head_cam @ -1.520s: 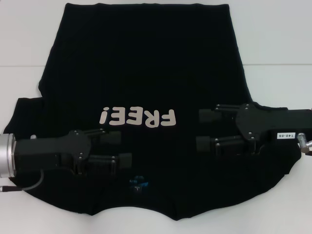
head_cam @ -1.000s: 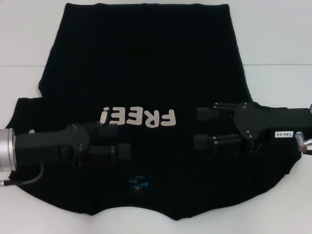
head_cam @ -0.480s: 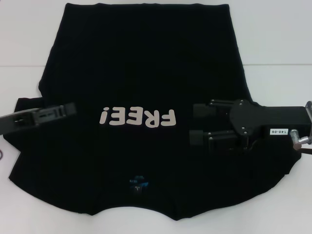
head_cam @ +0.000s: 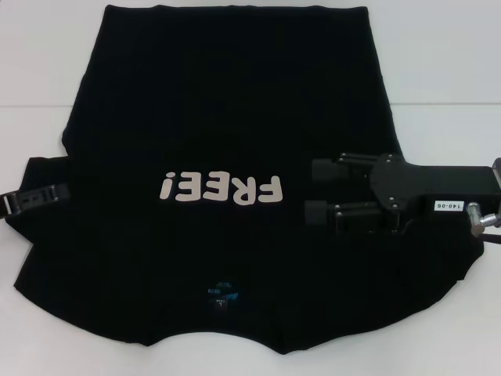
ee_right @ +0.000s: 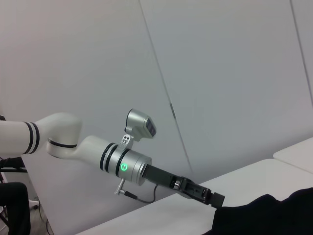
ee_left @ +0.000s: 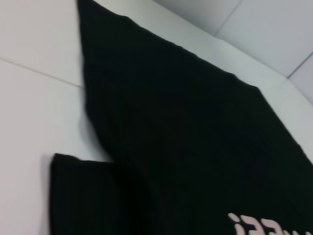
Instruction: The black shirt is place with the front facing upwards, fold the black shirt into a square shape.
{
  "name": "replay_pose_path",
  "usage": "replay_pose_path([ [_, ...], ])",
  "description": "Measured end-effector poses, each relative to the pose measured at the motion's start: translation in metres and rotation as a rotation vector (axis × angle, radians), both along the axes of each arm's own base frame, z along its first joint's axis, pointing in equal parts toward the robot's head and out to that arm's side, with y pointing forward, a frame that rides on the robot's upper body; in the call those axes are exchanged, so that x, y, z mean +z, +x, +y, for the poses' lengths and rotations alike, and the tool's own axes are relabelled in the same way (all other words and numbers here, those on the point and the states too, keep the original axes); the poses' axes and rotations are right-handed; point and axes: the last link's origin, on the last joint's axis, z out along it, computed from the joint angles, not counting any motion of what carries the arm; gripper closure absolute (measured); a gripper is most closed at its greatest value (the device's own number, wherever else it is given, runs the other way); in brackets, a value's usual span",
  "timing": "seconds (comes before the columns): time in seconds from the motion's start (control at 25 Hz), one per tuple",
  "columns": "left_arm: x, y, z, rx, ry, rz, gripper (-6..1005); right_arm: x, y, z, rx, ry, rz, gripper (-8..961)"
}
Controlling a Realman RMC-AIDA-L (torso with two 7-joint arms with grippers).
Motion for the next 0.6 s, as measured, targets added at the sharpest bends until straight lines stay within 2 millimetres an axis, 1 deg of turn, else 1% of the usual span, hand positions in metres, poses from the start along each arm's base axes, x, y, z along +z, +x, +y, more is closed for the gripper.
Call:
replay_pose_path([
  [0.12, 0.005, -0.009, -0.003, 0.039, 0.006, 0.020, 78, 0.001, -0.001, 0.001, 0.002, 0.006, 0.003, 57],
  [0.6, 0.014, -0.024, -0.013, 0.104, 0.031, 0.031, 79, 0.002, -0.004, 0.004, 0.007, 0.012, 0.000, 57],
])
